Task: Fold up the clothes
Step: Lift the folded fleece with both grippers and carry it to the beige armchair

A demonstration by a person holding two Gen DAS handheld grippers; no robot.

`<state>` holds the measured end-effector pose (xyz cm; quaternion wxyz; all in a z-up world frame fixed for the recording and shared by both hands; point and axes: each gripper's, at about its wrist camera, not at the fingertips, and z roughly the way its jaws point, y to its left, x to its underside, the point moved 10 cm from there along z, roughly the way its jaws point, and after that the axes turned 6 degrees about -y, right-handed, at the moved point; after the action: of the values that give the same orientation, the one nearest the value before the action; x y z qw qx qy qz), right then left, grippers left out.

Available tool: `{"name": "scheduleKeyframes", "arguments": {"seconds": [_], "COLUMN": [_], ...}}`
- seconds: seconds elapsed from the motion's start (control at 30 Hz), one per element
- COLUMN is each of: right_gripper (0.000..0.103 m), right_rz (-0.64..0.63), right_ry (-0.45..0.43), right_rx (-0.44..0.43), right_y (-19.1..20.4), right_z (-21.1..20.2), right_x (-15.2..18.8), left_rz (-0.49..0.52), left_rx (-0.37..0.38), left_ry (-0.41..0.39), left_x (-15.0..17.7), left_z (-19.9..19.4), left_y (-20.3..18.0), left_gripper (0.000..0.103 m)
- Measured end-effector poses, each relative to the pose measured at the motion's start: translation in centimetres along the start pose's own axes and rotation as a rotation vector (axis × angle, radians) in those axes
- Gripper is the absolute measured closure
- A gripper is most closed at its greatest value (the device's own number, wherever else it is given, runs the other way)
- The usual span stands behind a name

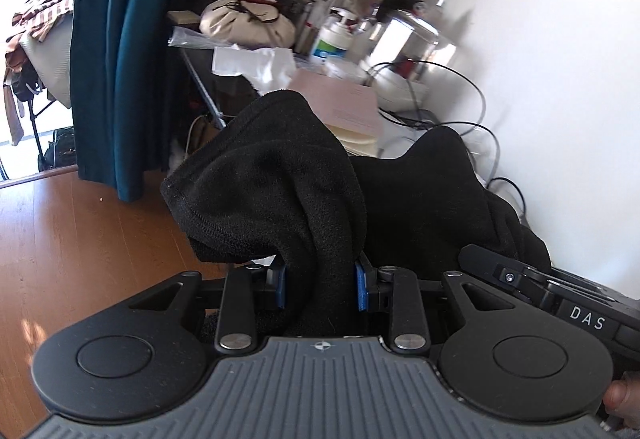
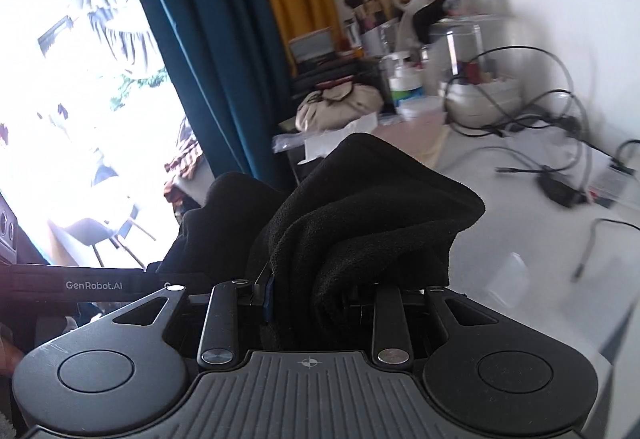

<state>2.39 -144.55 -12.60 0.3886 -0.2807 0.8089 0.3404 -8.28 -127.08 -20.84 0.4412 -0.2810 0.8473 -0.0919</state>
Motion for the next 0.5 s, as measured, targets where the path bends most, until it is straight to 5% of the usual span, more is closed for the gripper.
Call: {"name": "scheduleKeyframes", "arguments": {"seconds": [0.23, 0.5], "right_gripper": [0.077, 0.077], "right_rz": [-0.003, 0.001], "right_ry": [0.090, 0.151], "right_rx": [0.065, -0.019], "right_y": [6.7, 16.5], "right_z": [13.2, 28.6], "right_x": [-1.9, -4.2], "left_rz": [0.072, 0.083], "left_rx": [-0.022, -0.135], "left_ry": [0.078, 0.087], "left_x": [-8.6, -15.3], "left_z": [3.8, 4.2], "left_y": [11.1, 24.6], "left_gripper": [0.072, 0.072]}}
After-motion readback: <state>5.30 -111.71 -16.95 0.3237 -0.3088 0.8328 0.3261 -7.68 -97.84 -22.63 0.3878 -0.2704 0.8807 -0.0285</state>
